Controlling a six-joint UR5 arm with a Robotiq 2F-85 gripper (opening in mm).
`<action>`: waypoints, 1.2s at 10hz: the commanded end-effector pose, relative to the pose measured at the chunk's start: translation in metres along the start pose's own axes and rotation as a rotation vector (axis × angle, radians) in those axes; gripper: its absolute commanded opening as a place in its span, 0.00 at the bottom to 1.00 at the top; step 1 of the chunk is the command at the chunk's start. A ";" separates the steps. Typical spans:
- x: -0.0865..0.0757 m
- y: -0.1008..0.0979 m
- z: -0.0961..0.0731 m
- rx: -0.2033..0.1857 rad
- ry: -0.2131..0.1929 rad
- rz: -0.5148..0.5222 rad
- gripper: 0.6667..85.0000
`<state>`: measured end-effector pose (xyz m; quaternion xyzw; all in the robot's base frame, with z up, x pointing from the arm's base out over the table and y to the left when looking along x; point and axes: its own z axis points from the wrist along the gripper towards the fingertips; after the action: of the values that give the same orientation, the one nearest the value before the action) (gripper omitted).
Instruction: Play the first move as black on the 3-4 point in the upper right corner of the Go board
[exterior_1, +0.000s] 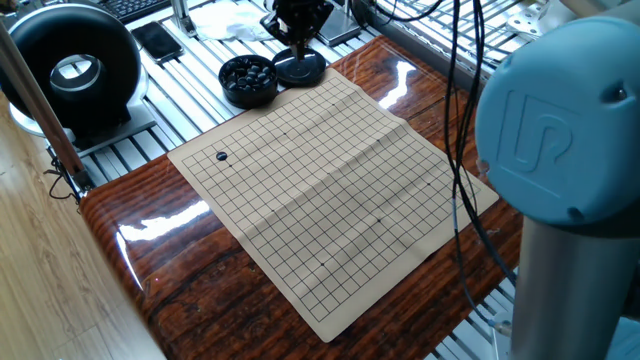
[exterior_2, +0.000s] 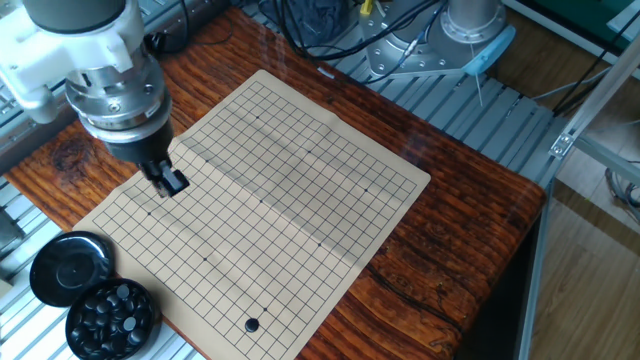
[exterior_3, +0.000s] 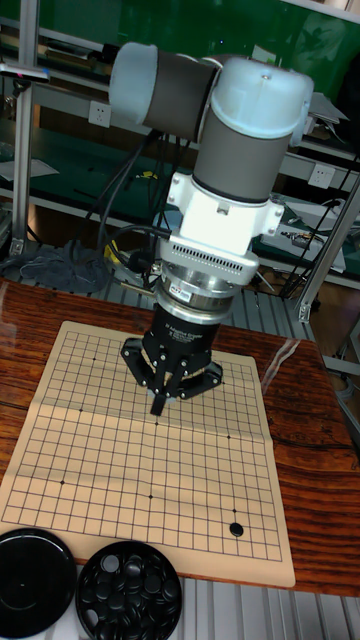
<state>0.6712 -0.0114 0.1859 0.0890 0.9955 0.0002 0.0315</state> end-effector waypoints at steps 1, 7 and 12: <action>-0.037 0.019 0.004 -0.087 -0.049 -0.043 0.01; -0.112 0.023 0.013 -0.065 -0.026 -0.025 0.01; -0.131 0.022 0.059 -0.045 -0.024 -0.106 0.01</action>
<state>0.7953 -0.0155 0.1540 0.0539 0.9974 0.0165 0.0453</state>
